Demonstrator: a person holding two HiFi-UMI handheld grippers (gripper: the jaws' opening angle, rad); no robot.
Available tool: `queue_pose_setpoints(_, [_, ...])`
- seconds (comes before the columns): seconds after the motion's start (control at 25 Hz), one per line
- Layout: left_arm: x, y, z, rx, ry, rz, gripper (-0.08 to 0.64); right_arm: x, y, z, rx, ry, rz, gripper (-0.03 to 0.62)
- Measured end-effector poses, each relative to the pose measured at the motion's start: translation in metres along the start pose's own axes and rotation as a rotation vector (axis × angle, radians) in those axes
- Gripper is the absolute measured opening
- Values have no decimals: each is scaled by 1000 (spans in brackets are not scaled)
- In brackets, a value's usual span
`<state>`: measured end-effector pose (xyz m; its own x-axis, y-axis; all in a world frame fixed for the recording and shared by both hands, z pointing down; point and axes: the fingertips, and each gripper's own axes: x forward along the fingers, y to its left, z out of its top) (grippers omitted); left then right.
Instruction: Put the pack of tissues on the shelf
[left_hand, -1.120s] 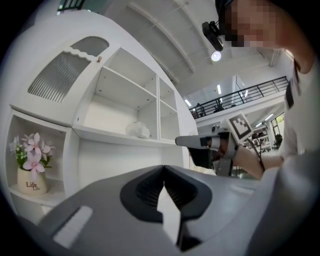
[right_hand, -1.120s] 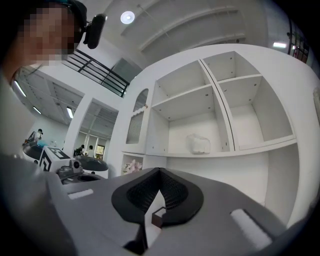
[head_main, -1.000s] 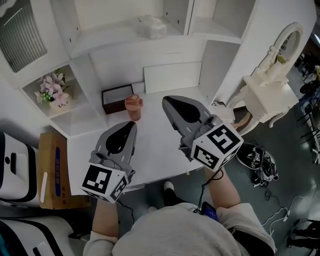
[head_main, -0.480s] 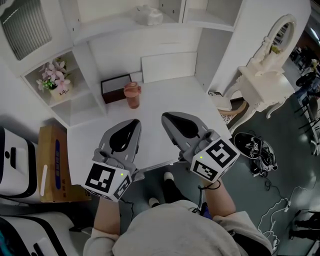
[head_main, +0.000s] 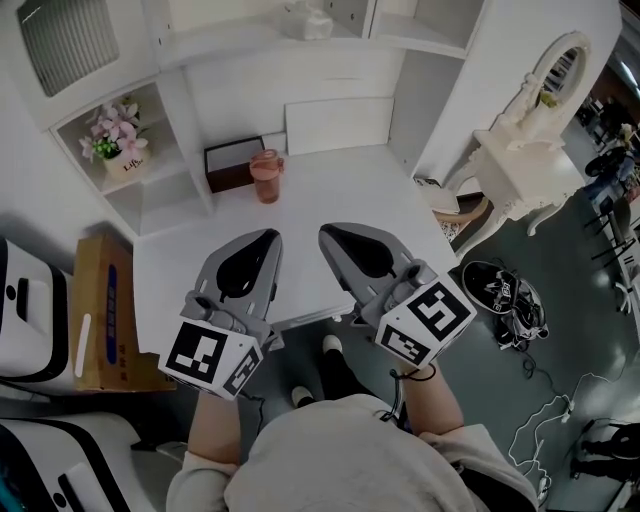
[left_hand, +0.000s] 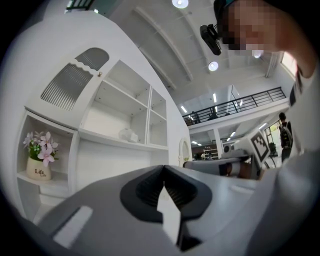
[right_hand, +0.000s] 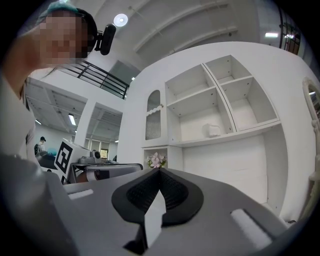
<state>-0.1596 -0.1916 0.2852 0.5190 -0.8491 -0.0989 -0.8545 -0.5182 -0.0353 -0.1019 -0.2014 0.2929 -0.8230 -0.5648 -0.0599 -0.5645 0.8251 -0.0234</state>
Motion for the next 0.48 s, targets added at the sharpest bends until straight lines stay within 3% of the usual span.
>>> queue_pose_setpoints(0.48, [-24,-5,5,7,-14,30,0,-5,24,2,3,-12,20,0])
